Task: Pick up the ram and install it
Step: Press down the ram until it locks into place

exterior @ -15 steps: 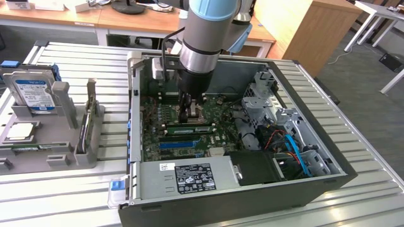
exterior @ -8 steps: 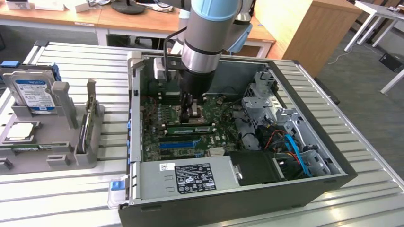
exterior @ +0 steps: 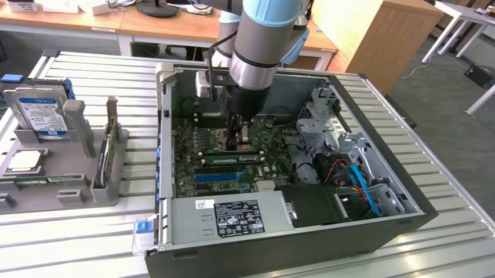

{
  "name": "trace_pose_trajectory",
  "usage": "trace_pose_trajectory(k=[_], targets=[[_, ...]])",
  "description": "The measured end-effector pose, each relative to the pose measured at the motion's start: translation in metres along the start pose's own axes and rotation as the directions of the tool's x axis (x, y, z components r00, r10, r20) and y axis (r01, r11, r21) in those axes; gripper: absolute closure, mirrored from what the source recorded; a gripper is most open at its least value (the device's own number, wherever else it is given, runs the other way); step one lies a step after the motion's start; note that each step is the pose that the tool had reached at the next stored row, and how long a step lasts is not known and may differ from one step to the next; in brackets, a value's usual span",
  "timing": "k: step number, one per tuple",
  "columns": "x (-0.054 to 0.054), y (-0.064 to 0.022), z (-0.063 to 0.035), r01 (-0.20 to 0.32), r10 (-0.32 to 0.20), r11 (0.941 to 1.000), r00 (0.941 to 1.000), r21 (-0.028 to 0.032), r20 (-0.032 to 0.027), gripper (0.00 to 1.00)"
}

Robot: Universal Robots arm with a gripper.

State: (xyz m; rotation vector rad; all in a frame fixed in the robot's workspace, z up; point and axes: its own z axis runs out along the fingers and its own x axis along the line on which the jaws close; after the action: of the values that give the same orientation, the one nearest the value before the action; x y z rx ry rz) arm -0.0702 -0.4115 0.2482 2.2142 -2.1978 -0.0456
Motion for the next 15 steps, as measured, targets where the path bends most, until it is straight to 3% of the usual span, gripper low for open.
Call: trace_pose_trajectory(k=[15], targets=[[0.0, -0.0199, -0.0007, 0.0, 0.0, 1.0, 1.0, 0.0, 0.0001, 0.9]])
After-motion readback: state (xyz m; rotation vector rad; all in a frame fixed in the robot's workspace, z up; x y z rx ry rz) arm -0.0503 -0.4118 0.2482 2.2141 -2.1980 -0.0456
